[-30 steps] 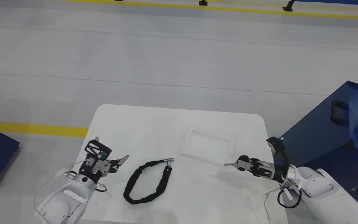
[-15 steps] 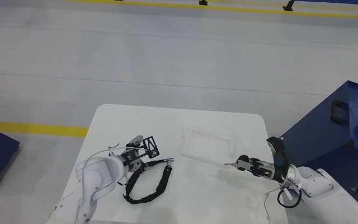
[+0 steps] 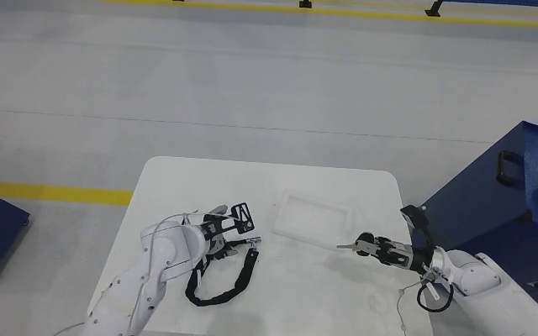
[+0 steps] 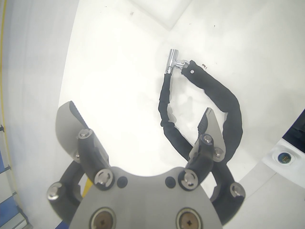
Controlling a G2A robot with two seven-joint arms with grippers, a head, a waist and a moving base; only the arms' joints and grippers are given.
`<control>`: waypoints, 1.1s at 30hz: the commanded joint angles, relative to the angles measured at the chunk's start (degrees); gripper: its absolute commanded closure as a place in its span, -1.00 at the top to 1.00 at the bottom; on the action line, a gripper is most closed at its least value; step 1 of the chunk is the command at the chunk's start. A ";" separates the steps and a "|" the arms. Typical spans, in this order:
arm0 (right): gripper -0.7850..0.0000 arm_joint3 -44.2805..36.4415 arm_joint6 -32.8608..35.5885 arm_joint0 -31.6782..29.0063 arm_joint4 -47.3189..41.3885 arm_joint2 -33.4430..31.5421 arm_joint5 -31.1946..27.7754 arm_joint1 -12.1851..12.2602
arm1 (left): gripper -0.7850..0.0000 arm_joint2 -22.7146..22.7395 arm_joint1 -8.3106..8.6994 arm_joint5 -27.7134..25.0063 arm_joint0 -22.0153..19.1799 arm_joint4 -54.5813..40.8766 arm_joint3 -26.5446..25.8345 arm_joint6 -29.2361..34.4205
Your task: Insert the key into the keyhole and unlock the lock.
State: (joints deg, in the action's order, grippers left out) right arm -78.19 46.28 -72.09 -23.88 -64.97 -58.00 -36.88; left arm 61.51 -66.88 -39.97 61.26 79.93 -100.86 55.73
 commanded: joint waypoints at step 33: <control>-1.00 0.00 0.00 0.00 0.00 0.00 0.00 0.00 | 0.39 -36.28 -5.78 3.46 -29.57 -19.89 31.94 12.03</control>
State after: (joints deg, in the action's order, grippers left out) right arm -78.19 46.28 -72.09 -23.88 -64.97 -58.00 -36.88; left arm 25.35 -72.56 -36.31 31.77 60.19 -69.52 67.97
